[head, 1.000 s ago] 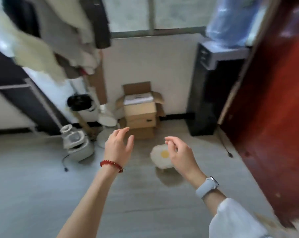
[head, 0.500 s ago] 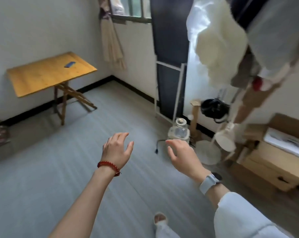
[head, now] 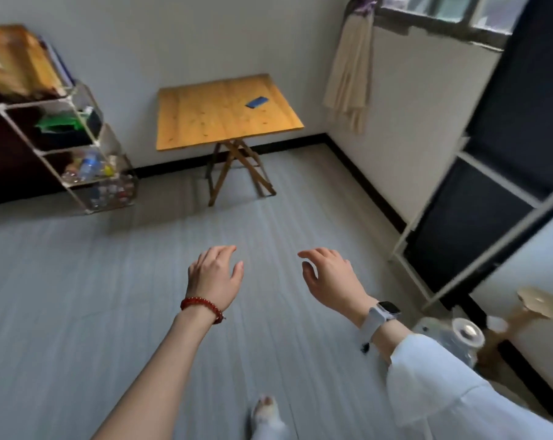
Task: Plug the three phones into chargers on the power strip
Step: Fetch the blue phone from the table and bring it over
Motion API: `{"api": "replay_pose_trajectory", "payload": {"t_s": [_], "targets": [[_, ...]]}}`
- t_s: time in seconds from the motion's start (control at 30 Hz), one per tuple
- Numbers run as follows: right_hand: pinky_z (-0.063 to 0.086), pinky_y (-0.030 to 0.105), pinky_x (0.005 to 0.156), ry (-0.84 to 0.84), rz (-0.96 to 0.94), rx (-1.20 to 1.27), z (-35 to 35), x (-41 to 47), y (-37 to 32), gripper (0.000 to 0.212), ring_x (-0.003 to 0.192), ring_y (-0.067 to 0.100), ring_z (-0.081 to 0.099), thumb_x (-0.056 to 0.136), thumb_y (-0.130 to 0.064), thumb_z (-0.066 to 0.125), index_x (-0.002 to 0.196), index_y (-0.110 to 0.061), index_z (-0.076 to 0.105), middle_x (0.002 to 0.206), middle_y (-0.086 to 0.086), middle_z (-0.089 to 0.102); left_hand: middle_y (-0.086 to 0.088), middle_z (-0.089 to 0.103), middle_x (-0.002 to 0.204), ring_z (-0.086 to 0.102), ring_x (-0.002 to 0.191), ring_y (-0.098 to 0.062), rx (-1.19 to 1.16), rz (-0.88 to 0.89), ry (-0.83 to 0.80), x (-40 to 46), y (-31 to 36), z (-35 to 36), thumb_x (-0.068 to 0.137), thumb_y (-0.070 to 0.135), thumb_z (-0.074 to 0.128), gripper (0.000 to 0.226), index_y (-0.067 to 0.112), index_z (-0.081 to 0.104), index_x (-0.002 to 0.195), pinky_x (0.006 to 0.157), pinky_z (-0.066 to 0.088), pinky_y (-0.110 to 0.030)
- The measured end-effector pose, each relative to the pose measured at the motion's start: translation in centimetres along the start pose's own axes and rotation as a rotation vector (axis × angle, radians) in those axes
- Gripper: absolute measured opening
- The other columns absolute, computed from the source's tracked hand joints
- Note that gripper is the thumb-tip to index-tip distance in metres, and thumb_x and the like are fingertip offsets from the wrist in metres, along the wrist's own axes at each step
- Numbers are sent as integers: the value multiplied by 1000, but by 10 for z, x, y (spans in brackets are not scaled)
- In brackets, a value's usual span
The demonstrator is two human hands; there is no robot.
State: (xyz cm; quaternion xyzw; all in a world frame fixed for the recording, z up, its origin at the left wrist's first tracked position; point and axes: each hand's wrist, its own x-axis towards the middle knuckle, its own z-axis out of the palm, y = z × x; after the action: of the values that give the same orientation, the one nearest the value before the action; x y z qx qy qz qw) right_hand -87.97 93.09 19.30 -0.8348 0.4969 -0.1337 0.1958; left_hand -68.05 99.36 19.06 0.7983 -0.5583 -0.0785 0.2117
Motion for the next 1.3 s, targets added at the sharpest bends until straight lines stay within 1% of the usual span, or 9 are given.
{"api": "replay_pose_trajectory", "payload": {"t_s": [0.13, 0.33, 0.47, 0.7, 0.83, 0.97, 1.07, 1.17, 1.3], "targets": [[38, 37, 97, -44, -65, 21, 28, 112, -17, 34, 122, 25, 46, 94, -25, 38, 125, -19, 51, 129, 4, 56, -10, 55, 128, 49, 119, -28, -40, -123, 64, 87, -52, 6, 89, 24, 50, 36, 10, 53, 122, 100, 37, -40], [46, 40, 94, -111, -56, 49, 49, 302, -46, 32, 114, 25, 54, 93, -22, 40, 120, -17, 56, 122, 6, 61, -10, 56, 127, 51, 117, -28, -119, -163, 62, 266, -103, 3, 89, 23, 49, 34, 9, 54, 120, 99, 40, -37], [46, 39, 93, -55, -13, 62, 40, 411, -49, 30, 112, 24, 56, 92, -20, 41, 116, -16, 59, 119, 5, 64, -9, 55, 127, 52, 116, -26, -189, -118, 76, 388, -110, -6, 90, 22, 47, 33, 9, 54, 120, 97, 43, -37], [45, 32, 89, 14, 103, 65, 37, 572, -5, 31, 110, 23, 57, 92, -18, 39, 115, -15, 60, 118, 3, 65, -7, 56, 126, 51, 117, -23, -255, -19, -14, 572, -94, 35, 91, 22, 47, 32, 9, 55, 119, 98, 41, -32], [47, 36, 88, 30, 142, 109, 44, 679, 27, 30, 107, 26, 57, 91, -18, 39, 113, -15, 60, 114, 6, 65, -9, 56, 125, 52, 115, -24, -271, -23, -75, 679, -93, 70, 90, 21, 48, 32, 8, 56, 118, 99, 42, -33], [48, 39, 87, 0, 141, 120, 44, 791, 50, 28, 105, 28, 57, 91, -17, 39, 109, -13, 60, 111, 9, 65, -8, 54, 125, 52, 113, -25, -258, -41, -101, 792, -86, 81, 91, 21, 46, 32, 9, 55, 119, 93, 41, -30], [48, 37, 91, -19, 144, 130, 46, 869, 58, 32, 111, 25, 56, 92, -18, 38, 117, -14, 57, 119, 7, 62, -6, 53, 127, 53, 111, -23, -244, -46, -98, 869, -87, 86, 92, 23, 45, 32, 12, 54, 121, 89, 42, -28], [47, 35, 90, -59, 175, 126, 56, 922, 68, 34, 112, 24, 54, 93, -19, 37, 123, -16, 52, 125, 6, 58, -5, 53, 127, 53, 110, -23, -230, -68, -132, 924, -100, 106, 92, 23, 45, 33, 13, 53, 121, 84, 40, -25], [45, 33, 90, -109, 274, 107, 79, 985, 94, 36, 116, 24, 51, 94, -17, 36, 129, -16, 46, 132, 7, 51, -6, 48, 132, 50, 115, -25, -206, -132, -265, 997, -120, 149, 92, 25, 43, 35, 14, 48, 125, 91, 42, -32]]}}
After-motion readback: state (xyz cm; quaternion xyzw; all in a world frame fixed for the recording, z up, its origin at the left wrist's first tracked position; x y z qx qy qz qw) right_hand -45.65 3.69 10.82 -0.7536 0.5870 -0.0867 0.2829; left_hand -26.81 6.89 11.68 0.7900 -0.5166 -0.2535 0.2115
